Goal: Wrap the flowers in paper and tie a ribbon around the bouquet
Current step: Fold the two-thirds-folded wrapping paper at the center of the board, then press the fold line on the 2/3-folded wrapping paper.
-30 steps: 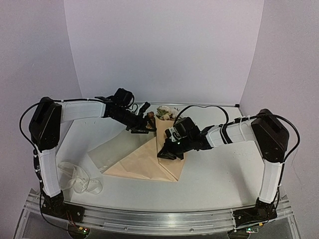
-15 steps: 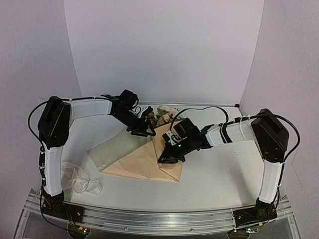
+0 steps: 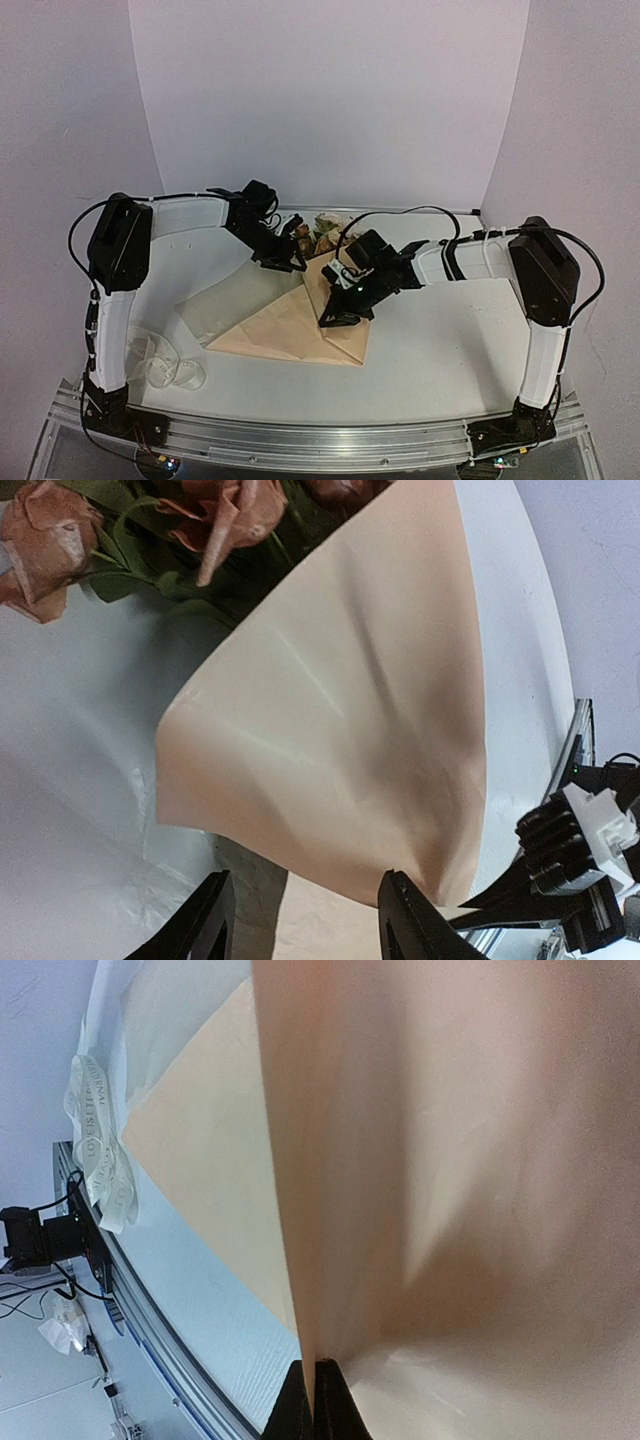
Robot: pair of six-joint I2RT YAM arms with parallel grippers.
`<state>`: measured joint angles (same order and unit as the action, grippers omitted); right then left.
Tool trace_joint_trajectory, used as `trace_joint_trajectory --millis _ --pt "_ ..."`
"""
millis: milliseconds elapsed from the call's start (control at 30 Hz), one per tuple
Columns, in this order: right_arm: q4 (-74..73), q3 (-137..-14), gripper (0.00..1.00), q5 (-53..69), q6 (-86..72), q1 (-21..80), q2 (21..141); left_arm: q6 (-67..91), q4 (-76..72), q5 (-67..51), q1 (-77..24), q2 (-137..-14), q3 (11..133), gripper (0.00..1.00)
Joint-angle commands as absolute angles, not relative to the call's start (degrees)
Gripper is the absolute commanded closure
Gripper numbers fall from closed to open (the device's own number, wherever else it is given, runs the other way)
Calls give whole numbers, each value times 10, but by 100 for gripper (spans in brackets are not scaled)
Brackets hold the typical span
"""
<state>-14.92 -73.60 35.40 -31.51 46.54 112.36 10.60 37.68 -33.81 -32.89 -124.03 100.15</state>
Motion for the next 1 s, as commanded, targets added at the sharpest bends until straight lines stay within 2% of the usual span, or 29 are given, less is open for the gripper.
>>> trace_joint_trajectory --millis 0,167,267,333,567,733,833,867,967 --pt "-182 -769 99 352 -285 468 1127 100 389 -318 -325 -1247 1037 52" --pt "-213 -783 98 353 -262 468 1129 99 393 -317 -323 -1255 1049 54" --pt "-246 -799 98 356 -244 468 1135 99 389 -327 -321 -1252 1052 47" --pt "-256 -804 98 358 -236 469 1139 102 381 -331 -321 -1251 1052 45" --pt "-280 -813 97 343 -217 473 1142 107 390 -325 -320 -1263 1063 61" --pt "-286 -816 95 332 -210 473 1141 111 394 -325 -316 -1267 1065 84" --pt "-287 -817 83 328 -211 472 1138 112 388 -321 -315 -1261 1062 97" --pt "-287 -817 76 328 -212 472 1137 112 385 -317 -315 -1258 1060 100" --pt "-285 -806 58 326 -221 472 1118 115 367 -304 -313 -1250 1051 100"
